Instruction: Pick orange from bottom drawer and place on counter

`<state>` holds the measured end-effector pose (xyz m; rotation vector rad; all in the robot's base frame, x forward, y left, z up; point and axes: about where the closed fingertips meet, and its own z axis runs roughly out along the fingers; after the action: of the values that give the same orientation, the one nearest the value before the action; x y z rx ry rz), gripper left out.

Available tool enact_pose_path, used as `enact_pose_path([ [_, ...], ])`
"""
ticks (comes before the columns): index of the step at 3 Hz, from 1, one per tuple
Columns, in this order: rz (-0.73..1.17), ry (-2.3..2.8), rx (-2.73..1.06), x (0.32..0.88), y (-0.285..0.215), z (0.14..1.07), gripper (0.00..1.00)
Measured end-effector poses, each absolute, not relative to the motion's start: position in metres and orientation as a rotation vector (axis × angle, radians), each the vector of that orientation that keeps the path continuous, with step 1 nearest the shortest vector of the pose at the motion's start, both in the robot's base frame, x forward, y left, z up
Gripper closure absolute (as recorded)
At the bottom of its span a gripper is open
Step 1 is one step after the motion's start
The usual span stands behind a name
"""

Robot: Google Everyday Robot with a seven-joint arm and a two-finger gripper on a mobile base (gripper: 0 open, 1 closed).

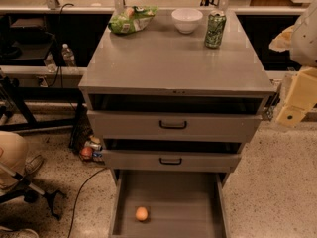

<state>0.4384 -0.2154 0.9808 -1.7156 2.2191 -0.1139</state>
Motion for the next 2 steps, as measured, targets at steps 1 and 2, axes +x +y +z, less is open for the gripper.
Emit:
enact_pose_path([
  [1,-0.103,2.219,-1.714,0.438,-0.215,0.979,0.00],
  [2,0.049,2.213,-1.690,0.432,-0.204,0.961,0.00],
])
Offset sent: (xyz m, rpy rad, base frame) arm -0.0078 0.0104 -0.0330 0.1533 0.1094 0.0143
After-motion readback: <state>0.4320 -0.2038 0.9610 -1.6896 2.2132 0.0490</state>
